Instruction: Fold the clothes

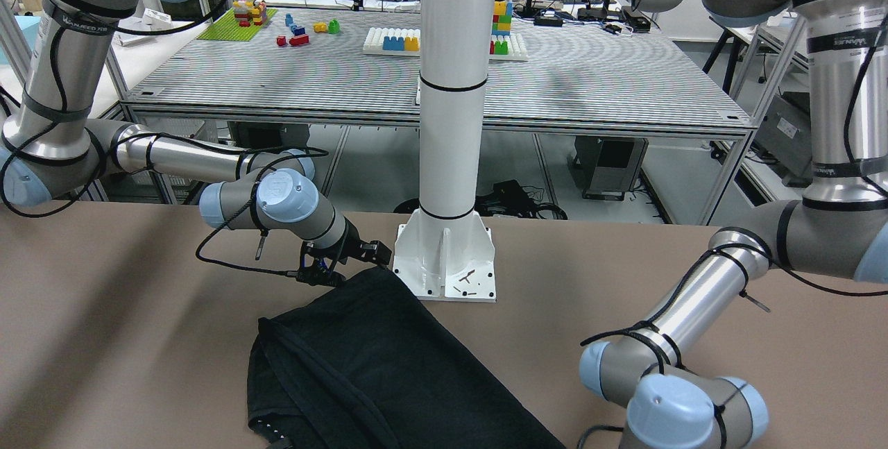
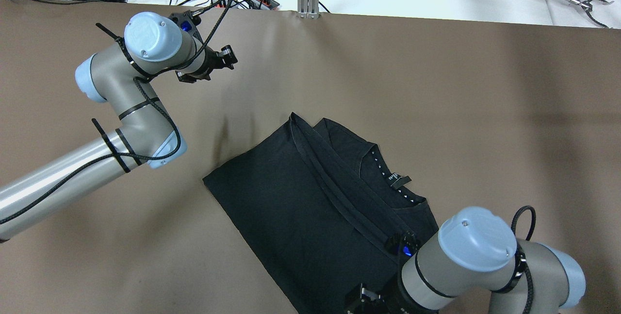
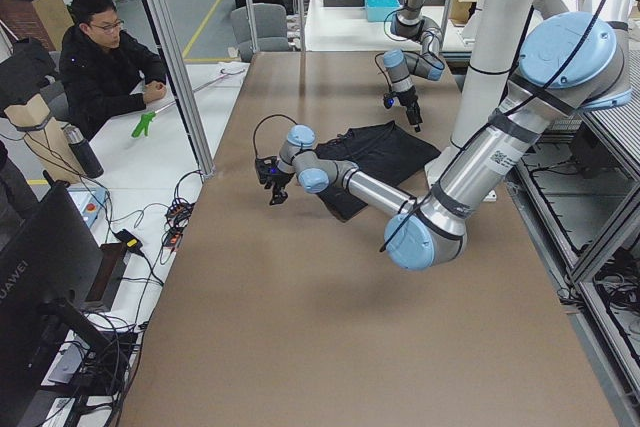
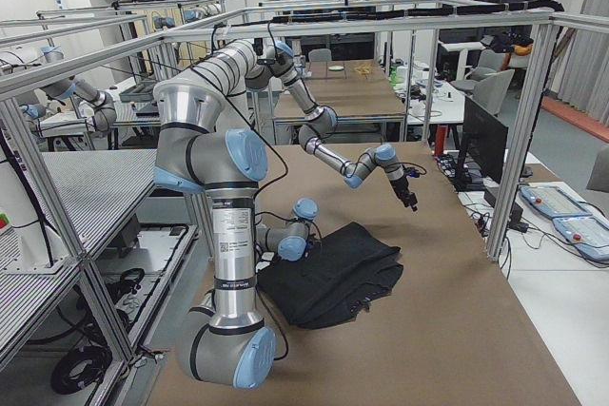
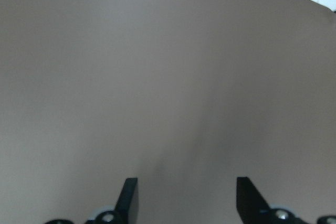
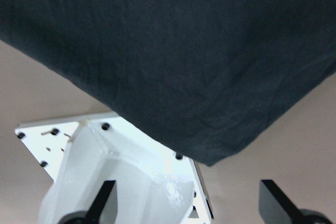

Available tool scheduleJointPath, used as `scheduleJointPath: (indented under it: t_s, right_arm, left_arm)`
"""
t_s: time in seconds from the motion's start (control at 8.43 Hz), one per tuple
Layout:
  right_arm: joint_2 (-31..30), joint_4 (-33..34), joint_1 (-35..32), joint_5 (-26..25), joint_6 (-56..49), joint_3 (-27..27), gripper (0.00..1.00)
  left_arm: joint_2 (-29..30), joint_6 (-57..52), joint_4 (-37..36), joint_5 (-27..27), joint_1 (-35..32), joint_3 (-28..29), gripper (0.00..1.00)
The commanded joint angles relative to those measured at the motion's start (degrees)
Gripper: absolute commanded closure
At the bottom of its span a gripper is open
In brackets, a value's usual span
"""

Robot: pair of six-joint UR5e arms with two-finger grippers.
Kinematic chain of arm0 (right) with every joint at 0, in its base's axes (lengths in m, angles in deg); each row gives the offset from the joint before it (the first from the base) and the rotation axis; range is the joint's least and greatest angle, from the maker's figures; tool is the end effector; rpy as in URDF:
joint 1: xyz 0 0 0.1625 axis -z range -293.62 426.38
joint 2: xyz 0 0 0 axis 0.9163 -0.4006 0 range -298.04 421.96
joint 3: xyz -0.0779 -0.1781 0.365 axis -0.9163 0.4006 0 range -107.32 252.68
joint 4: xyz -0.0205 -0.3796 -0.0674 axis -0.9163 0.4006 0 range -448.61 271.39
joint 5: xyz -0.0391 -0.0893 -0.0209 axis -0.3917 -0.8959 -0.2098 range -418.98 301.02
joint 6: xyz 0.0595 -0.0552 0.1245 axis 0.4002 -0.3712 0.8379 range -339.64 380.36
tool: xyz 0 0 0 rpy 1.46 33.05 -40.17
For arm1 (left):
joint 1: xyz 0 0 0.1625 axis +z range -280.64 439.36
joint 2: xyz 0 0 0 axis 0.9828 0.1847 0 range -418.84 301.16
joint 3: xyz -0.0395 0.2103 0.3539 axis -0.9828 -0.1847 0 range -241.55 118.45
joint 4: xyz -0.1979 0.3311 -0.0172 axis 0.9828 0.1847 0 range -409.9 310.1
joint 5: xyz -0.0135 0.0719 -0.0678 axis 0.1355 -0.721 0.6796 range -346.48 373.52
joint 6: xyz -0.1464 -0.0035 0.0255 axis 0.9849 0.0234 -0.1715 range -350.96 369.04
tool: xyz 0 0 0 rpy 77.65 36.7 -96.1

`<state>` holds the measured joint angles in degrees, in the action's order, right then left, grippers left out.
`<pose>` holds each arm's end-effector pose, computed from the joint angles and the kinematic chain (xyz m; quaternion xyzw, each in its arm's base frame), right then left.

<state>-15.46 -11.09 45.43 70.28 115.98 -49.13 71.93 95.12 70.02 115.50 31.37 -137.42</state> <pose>-0.4528 -0.2154 0.2920 -0.2329 -0.4839 0.0347 0.8428 0.4395 -0.6409 0.3102 0.1236 0.4639 -0.2828 0.8304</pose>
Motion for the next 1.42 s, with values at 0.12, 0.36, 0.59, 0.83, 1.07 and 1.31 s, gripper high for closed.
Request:
scheduleJointPath:
  t_s: [0.12, 0.36, 0.59, 0.83, 1.07, 1.31]
  right_arm:
    - [0.86, 0.00, -6.20, -16.44, -1.05, 0.61, 0.05]
    - [2.80, 0.09, -6.20, -24.47, -1.05, 1.40, 0.05]
    - [3.24, 0.26, -7.78, -25.37, -1.05, 1.40, 0.05]
    - [3.33, 0.44, -7.87, -25.46, -0.97, 1.49, 0.05]
    - [3.24, 0.52, -7.87, -25.46, -0.96, 1.49, 0.05]
    - [3.24, 0.52, -8.22, -25.37, -0.96, 1.40, 0.05]
  left_arm:
    - [-16.29, 7.24, -2.67, -0.55, 9.30, -23.66, 0.29]
    - [-21.41, 11.19, -2.50, -0.99, 13.34, -27.13, 0.34]
    - [-22.31, 12.45, -2.15, -4.23, 16.60, -26.01, 0.41]
    - [-22.40, 12.79, -2.15, -4.33, 17.05, -25.56, 0.43]
    - [-22.40, 12.80, -2.06, -5.38, 18.37, -25.12, 0.43]
    - [-22.31, 12.62, -2.06, -5.30, 18.46, -24.07, 0.44]
